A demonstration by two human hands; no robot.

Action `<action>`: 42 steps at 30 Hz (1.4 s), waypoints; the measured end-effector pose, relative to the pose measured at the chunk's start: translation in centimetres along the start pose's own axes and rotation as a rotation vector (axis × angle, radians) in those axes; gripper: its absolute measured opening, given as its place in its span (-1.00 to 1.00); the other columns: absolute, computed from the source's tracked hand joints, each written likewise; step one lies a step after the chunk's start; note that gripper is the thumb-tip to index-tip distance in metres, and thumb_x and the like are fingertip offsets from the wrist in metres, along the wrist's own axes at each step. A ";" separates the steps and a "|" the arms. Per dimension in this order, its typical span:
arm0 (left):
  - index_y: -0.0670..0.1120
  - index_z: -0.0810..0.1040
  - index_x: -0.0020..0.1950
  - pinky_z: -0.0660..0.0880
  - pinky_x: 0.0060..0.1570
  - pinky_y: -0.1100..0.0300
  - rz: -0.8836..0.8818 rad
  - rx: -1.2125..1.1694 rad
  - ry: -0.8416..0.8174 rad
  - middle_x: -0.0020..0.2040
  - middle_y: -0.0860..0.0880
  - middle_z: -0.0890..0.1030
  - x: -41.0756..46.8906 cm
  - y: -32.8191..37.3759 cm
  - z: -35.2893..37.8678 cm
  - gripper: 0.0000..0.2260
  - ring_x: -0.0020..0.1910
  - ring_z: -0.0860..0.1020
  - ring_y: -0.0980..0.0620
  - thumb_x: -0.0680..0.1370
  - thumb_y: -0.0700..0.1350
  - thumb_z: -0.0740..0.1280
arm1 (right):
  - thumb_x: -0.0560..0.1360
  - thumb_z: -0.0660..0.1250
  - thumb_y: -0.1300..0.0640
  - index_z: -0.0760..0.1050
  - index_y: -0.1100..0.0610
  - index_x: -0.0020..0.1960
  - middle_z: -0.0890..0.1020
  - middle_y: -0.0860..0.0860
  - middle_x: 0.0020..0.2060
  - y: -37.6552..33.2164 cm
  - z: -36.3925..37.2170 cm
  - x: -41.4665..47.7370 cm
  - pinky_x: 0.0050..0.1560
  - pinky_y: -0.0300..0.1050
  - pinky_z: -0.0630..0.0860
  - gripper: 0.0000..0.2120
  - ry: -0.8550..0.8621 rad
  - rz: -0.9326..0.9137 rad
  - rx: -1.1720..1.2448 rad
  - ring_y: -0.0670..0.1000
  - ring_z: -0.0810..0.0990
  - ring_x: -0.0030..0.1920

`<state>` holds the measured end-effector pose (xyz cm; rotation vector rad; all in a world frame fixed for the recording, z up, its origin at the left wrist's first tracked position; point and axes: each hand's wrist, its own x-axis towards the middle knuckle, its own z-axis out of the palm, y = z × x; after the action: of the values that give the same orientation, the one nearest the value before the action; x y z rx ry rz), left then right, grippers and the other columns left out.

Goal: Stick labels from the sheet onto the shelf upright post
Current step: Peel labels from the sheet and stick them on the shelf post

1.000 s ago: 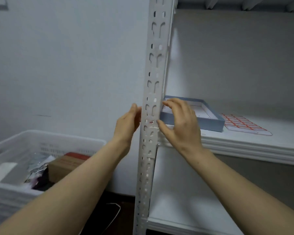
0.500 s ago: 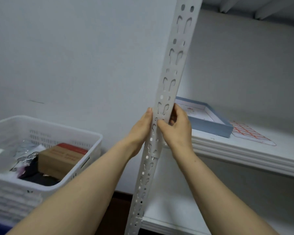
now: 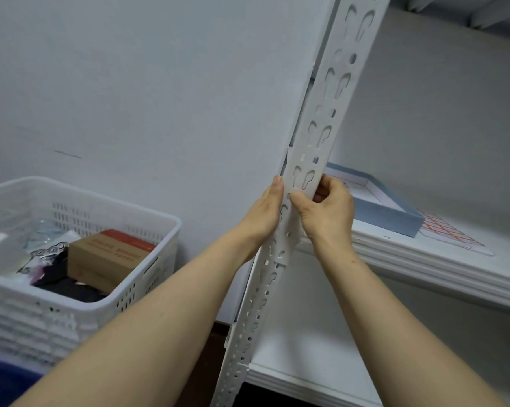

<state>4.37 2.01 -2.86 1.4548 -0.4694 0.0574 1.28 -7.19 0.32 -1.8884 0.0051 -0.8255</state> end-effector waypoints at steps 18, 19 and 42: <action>0.01 0.36 0.43 0.31 0.33 0.26 0.013 -0.010 -0.008 0.30 0.10 0.49 -0.6 0.7 0.2 -0.49 0.30 0.42 0.18 0.64 0.18 -0.14 | 0.20 0.28 -0.11 0.53 0.04 0.01 0.63 0.00 -0.12 0.5 -1.5 0.1 -0.05 0.04 0.56 -0.58 -0.115 -0.242 -0.337 0.02 0.59 -0.09; 0.02 0.37 0.42 0.32 0.32 0.28 0.011 -0.014 -0.010 0.27 0.12 0.50 -0.6 0.6 0.2 -0.49 0.28 0.43 0.19 0.63 0.18 -0.14 | 0.24 0.32 -0.06 0.53 0.06 -0.01 0.62 0.01 -0.14 0.5 -1.5 0.1 -0.06 0.04 0.55 -0.63 -0.114 -0.256 -0.365 0.03 0.58 -0.10; 0.08 0.54 0.26 0.42 0.29 0.13 0.008 -0.101 -0.058 0.17 0.06 0.63 -1.1 0.1 0.1 -0.59 0.19 0.56 0.13 0.63 0.15 -0.01 | 0.36 0.36 0.09 0.53 0.10 0.05 0.58 0.08 -0.10 0.7 -2.7 0.7 -0.01 -0.04 0.52 -0.73 -0.273 -0.265 -0.382 0.05 0.57 -0.10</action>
<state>3.32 2.17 -3.09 1.3587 -0.5184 -0.0028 0.60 -10.01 0.75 -2.3885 -0.2784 -0.7744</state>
